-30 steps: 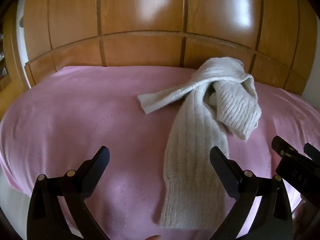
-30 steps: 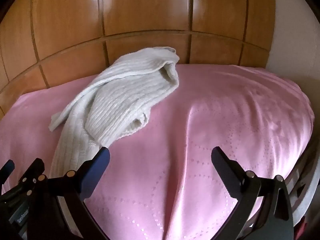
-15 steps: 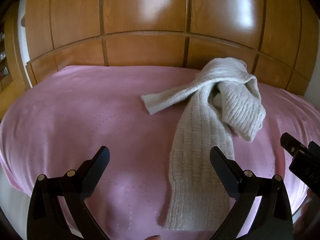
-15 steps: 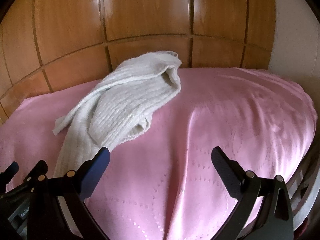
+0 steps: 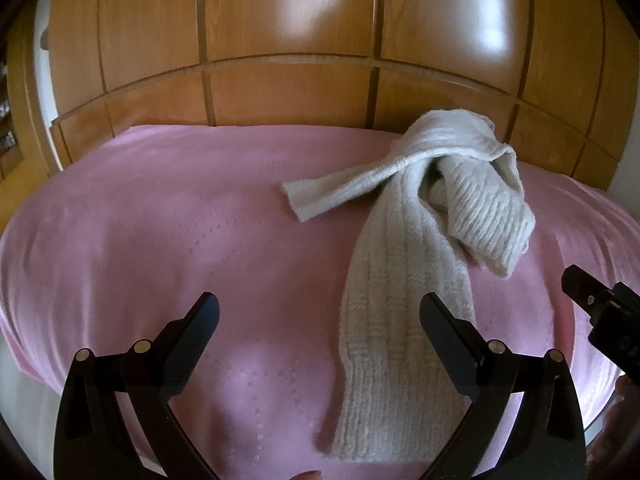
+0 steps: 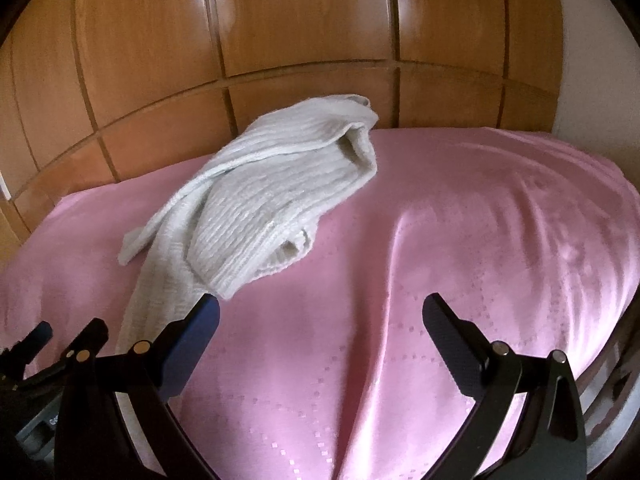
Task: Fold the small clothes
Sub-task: 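Approach the crumpled white knit sweater with both open grippers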
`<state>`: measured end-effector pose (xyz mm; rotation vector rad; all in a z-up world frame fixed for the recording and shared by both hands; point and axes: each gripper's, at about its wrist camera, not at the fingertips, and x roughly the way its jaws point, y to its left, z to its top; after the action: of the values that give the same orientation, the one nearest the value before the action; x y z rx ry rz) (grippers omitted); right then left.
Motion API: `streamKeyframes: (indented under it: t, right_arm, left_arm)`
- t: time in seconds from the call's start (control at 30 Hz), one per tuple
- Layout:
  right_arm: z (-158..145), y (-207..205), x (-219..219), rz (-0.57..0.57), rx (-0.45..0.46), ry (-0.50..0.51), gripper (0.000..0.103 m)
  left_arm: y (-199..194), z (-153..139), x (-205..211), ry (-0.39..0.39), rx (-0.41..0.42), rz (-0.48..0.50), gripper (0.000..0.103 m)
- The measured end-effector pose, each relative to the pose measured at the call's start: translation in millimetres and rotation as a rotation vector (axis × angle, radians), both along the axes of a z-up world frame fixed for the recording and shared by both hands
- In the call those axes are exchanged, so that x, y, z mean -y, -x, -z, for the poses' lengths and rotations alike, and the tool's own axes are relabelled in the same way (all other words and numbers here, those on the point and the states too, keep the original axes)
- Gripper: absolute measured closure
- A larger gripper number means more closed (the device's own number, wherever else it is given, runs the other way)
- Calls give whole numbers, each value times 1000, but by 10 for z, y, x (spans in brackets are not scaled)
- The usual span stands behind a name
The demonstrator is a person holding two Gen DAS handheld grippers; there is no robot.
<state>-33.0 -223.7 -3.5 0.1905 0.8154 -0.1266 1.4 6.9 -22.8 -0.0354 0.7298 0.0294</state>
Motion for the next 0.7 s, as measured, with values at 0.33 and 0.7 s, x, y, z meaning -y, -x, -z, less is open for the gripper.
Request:
streamKeyframes:
  t: [0.33, 0.7]
  right_arm:
    - [-234, -6, -1, -73, 71, -15, 2]
    - [-188, -81, 41, -130, 18, -81, 2]
  left_arm:
    - [-37, 17, -22, -1, -17, 2, 4]
    - [-72, 31, -43, 4, -24, 5, 4]
